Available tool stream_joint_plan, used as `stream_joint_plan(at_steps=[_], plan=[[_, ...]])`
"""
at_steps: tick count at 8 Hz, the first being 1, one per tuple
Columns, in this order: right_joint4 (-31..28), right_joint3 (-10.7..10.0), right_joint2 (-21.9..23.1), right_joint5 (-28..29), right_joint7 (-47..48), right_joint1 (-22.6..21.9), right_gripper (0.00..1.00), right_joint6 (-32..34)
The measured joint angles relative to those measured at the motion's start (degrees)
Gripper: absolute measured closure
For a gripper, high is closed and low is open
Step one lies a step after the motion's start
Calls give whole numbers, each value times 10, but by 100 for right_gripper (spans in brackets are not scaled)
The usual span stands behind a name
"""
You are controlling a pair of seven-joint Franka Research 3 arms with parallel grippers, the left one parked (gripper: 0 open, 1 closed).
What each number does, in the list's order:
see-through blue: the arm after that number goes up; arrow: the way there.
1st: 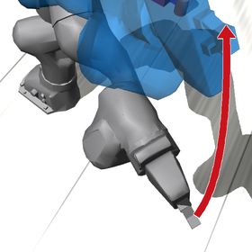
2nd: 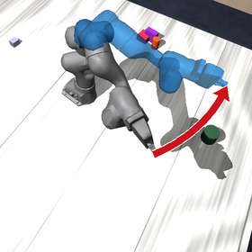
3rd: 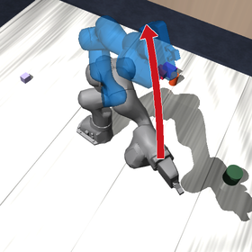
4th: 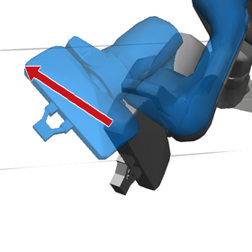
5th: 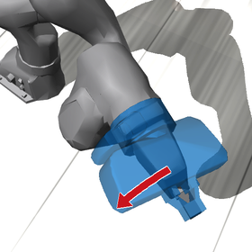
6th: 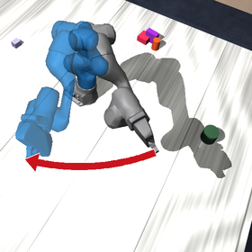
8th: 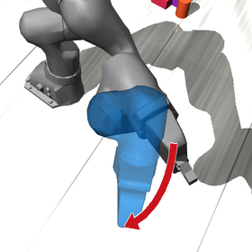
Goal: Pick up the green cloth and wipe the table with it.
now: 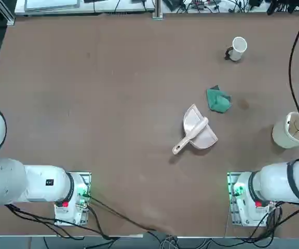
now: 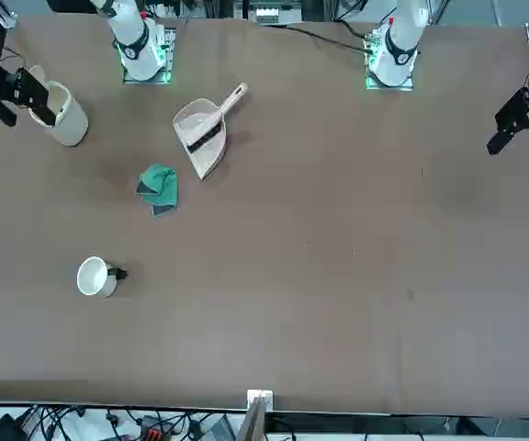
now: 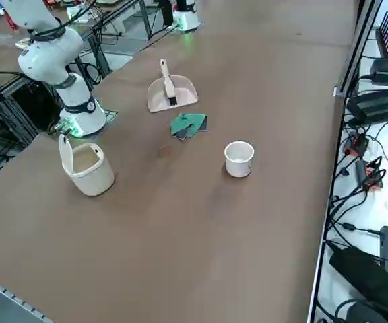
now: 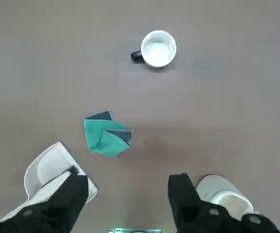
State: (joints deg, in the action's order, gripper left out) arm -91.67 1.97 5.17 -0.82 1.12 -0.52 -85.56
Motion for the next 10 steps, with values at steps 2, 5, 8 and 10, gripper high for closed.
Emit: stream_joint_plan(at_steps=[2,5,8,10], plan=[[2,0,0,0,0,2,0,0],[2,0,-1,0,0,3,0,0],[2,1,-2,0,0,3,0,0],[2,1,-2,0,0,3,0,0]])
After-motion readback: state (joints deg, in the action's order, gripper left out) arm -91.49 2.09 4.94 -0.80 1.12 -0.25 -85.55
